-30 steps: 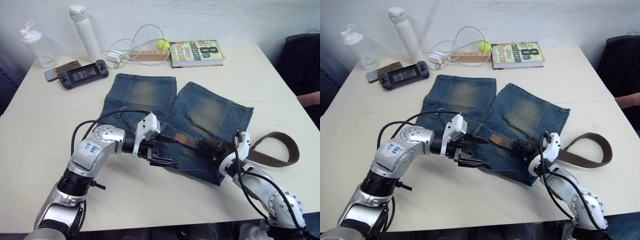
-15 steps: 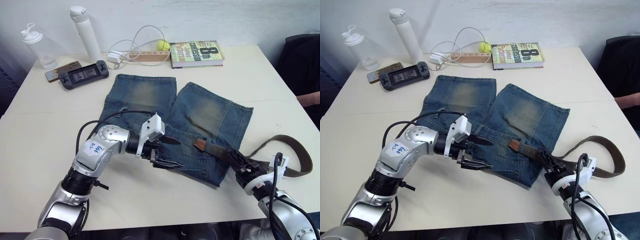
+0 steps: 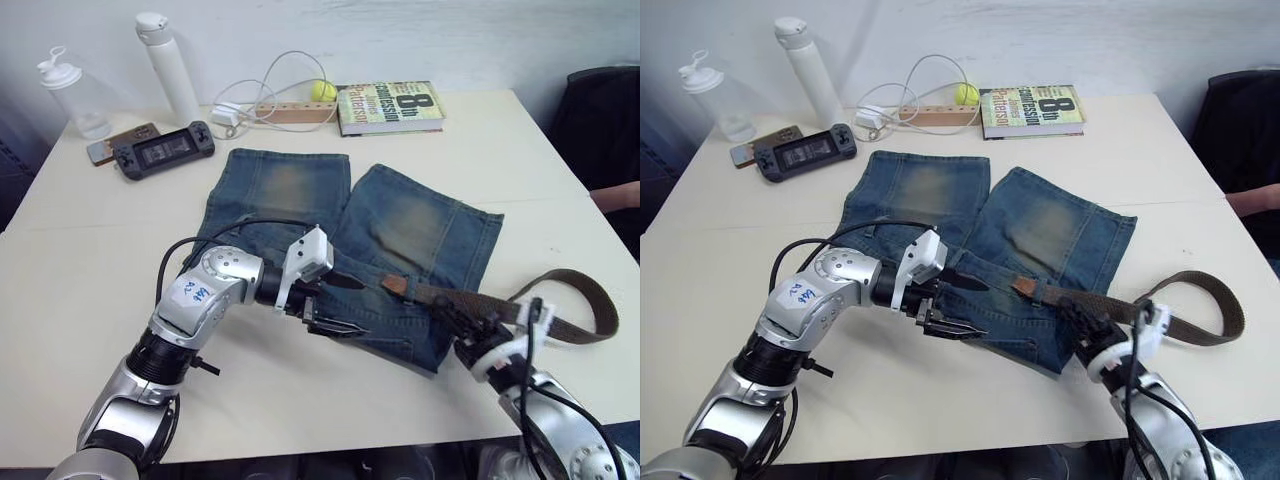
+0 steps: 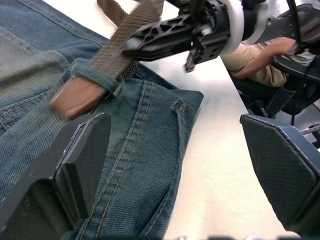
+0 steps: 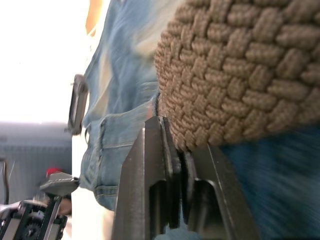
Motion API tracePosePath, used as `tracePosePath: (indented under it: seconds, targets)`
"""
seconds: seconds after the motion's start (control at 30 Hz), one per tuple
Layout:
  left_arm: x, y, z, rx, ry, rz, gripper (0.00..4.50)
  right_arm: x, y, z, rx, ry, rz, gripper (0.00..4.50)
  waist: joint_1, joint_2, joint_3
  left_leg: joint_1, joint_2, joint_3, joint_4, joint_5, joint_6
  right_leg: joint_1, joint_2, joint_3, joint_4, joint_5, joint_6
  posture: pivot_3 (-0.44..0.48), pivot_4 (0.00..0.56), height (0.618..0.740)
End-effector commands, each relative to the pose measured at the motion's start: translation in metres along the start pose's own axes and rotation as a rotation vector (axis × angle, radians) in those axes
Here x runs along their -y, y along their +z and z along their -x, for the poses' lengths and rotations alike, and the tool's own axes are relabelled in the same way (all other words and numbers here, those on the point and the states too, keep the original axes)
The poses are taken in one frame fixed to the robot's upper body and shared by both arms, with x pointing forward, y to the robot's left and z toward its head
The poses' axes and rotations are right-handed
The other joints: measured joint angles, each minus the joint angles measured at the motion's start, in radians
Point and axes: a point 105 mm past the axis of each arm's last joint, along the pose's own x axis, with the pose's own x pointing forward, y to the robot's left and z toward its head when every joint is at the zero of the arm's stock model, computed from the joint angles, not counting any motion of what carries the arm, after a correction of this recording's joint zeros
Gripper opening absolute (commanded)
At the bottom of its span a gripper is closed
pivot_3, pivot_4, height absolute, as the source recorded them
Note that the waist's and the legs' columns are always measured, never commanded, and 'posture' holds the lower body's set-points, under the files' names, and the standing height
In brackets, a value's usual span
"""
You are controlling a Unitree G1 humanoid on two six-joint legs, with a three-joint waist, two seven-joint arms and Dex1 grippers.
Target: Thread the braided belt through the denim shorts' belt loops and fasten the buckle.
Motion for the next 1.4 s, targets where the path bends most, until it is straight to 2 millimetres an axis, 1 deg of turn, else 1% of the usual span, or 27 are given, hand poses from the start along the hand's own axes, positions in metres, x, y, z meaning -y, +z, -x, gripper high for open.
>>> tracePosePath:
  seconds: [0.03,0.1,0.17,0.23,0.33,0.37,0.4,0.43,0.47,0.5,0.57,0.6,0.77,0.83,0.87,0.93,1.0,1.1,1.17,1.23,1.27,1.3,1.37,1.4]
  targets:
    - [0.002,0.010,-0.001,0.017,-0.001,-0.047,4.50,-0.001,-0.005,-0.007,-0.051,-0.006,0.017,0.03,0.000,0.000,0.000,0.000,0.000,0.000,0.000,0.000,0.000,0.000,0.000,0.000,0.000,0.000,0.000,0.000,0.150,0.740]
    - [0.002,0.009,0.000,0.017,0.006,-0.047,4.50,0.001,-0.007,-0.009,-0.065,-0.014,0.020,0.03,0.003,0.000,0.000,0.000,0.000,-0.001,0.000,0.000,0.000,0.000,0.000,0.000,0.000,0.000,0.000,0.000,0.150,0.740]
    - [0.003,0.008,0.000,0.018,0.008,-0.045,4.50,0.007,-0.008,-0.008,-0.101,-0.057,0.047,0.03,0.002,0.000,0.000,0.000,-0.001,0.000,0.000,0.000,0.000,0.000,-0.001,0.000,0.000,0.000,0.000,0.000,0.150,0.740]
    - [0.004,0.008,0.000,0.021,0.010,-0.043,4.50,0.006,-0.007,-0.006,-0.118,-0.052,0.033,0.03,0.001,0.000,0.000,0.000,-0.001,0.000,0.000,0.000,0.000,0.000,-0.001,0.000,0.000,0.000,0.000,0.000,0.150,0.740]
    - [0.003,0.007,-0.002,0.026,0.013,-0.042,4.50,-0.006,-0.001,-0.001,-0.134,0.012,-0.017,1.23,0.001,0.000,0.000,0.000,0.000,0.000,0.000,0.000,0.000,0.000,0.000,0.000,0.000,0.000,0.000,0.000,0.150,0.740]
    - [0.003,0.007,-0.003,0.030,0.014,-0.042,4.50,-0.009,0.002,0.001,-0.149,0.024,0.003,1.53,0.002,0.000,0.000,0.000,0.000,0.000,0.000,0.000,0.000,0.000,0.000,0.000,0.000,0.000,0.000,0.000,0.150,0.740]
    - [0.003,0.007,-0.004,0.035,0.014,-0.041,4.50,-0.013,0.005,0.003,-0.172,0.035,0.024,2.03,0.002,0.000,0.000,0.000,0.000,0.000,0.000,0.000,0.000,0.000,-0.001,0.000,0.000,0.000,0.000,0.000,0.150,0.740]
    - [0.003,0.007,-0.005,0.038,0.015,-0.041,4.50,-0.017,0.006,0.004,-0.196,0.046,0.043,2.41,0.003,0.000,0.000,0.000,-0.001,0.000,0.001,0.000,0.000,0.001,-0.001,0.000,0.000,0.000,0.000,0.000,0.150,0.740]
    - [0.003,0.008,-0.006,0.041,0.013,-0.040,4.50,-0.022,0.005,0.007,-0.240,0.064,0.082,3.06,0.003,0.000,0.000,0.000,-0.001,0.000,0.001,0.000,0.001,0.001,-0.001,0.000,-0.001,0.000,0.000,0.000,0.150,0.740]
    - [0.003,0.008,-0.007,0.043,0.012,-0.038,4.50,-0.024,0.003,0.009,-0.280,0.079,0.113,3.43,0.003,0.000,0.000,0.000,-0.001,0.000,0.001,0.000,0.001,0.001,-0.001,0.000,-0.001,0.000,0.000,0.000,0.150,0.740]
    - [0.004,0.006,-0.008,0.034,0.000,-0.041,4.50,-0.029,0.000,0.016,-0.349,0.116,0.174,4.32,0.003,0.000,0.000,0.000,-0.001,0.000,0.001,0.000,0.001,0.001,-0.001,-0.001,-0.001,0.000,0.000,0.000,0.150,0.740]
    - [0.005,0.005,-0.008,0.027,-0.006,-0.043,4.50,-0.032,-0.001,0.020,-0.382,0.134,0.207,4.42,0.003,0.000,0.000,0.000,0.000,0.000,0.001,0.000,0.000,0.001,0.000,-0.001,-0.001,0.000,0.000,0.000,0.150,0.740]
    - [-0.001,0.002,-0.003,0.000,0.003,-0.062,4.50,-0.050,-0.012,0.037,-0.542,0.236,0.352,4.42,0.005,0.000,0.000,-0.001,0.000,0.000,0.001,0.000,0.001,0.002,-0.001,-0.001,-0.001,0.000,0.000,0.000,0.150,0.740]
    - [-0.004,0.003,-0.002,-0.001,0.008,-0.069,4.50,-0.063,-0.016,0.041,-0.572,0.295,0.408,4.42,0.005,-0.001,0.000,-0.001,0.000,0.000,0.001,0.000,0.001,0.002,-0.001,-0.001,-0.001,0.000,0.000,0.000,0.150,0.740]
    - [-0.005,0.004,-0.002,-0.001,0.008,-0.073,4.50,-0.072,-0.017,0.042,-0.571,0.336,0.480,4.42,0.006,-0.001,0.000,-0.001,0.000,0.000,0.002,0.000,0.001,0.002,-0.001,-0.001,-0.001,0.000,0.000,0.000,0.150,0.740]
    - [-0.007,0.006,-0.001,-0.005,0.002,-0.081,4.50,-0.082,-0.023,0.045,-0.591,0.406,0.740,4.42,0.006,-0.001,0.000,-0.001,0.000,0.000,0.002,0.000,0.001,0.002,-0.001,-0.001,-0.001,0.000,0.000,0.000,0.150,0.740]
    - [-0.008,0.005,0.002,-0.018,-0.008,-0.084,4.50,-0.080,-0.033,0.048,-0.682,0.431,1.020,4.42,0.006,-0.001,0.000,-0.002,0.000,0.000,0.002,-0.001,0.001,0.001,-0.001,-0.001,-0.001,0.000,0.000,0.000,0.150,0.740]
    - [-0.011,0.000,0.008,-0.053,-0.024,-0.085,4.50,-0.073,-0.043,0.043,-0.714,0.476,1.318,4.42,0.006,-0.003,-0.001,-0.002,0.000,-0.001,0.002,-0.001,0.001,0.000,0.000,-0.002,-0.002,0.000,0.000,0.000,0.150,0.740]
    - [-0.019,-0.005,0.009,-0.078,-0.002,-0.100,4.50,-0.064,-0.049,0.037,-0.721,0.510,1.440,4.42,0.006,-0.004,-0.001,-0.002,0.000,-0.001,0.002,-0.001,0.001,0.000,0.000,-0.002,-0.003,0.000,0.000,0.000,0.150,0.740]
    - [-0.023,-0.008,0.009,-0.098,0.008,-0.118,4.50,-0.058,-0.052,0.033,-0.716,0.538,1.507,4.42,0.008,-0.004,0.000,-0.003,-0.001,0.000,0.003,-0.001,0.001,0.000,-0.001,-0.002,-0.002,0.000,0.000,0.000,0.150,0.740]
    - [-0.029,-0.004,0.007,-0.093,0.023,-0.135,4.50,-0.048,-0.055,0.031,-0.745,0.534,1.549,4.42,0.009,-0.005,0.000,-0.003,-0.001,0.000,0.003,-0.001,0.001,0.000,-0.001,-0.002,-0.002,0.000,0.001,0.000,0.150,0.740]
    - [-0.037,0.000,0.001,-0.087,0.042,-0.167,4.50,-0.037,-0.058,0.029,-0.767,0.524,1.572,4.42,0.012,-0.005,0.000,-0.003,-0.001,0.000,0.003,-0.001,0.001,0.000,-0.001,-0.002,-0.002,0.000,0.001,0.000,0.150,0.740]
    - [-0.048,0.005,-0.009,-0.073,0.073,-0.205,4.50,-0.022,-0.062,0.026,-0.791,0.515,1.618,4.42,0.025,-0.006,0.000,-0.004,-0.001,-0.001,0.006,-0.001,0.001,0.000,-0.001,-0.003,-0.002,0.000,0.001,0.000,0.150,0.740]
    - [-0.053,0.005,-0.015,-0.083,0.087,-0.247,4.50,-0.017,-0.059,0.022,-0.781,0.490,1.633,4.19,0.029,-0.006,0.000,-0.005,-0.001,-0.001,0.009,-0.001,0.001,0.000,-0.001,-0.003,-0.002,0.001,0.001,0.000,0.150,0.740]
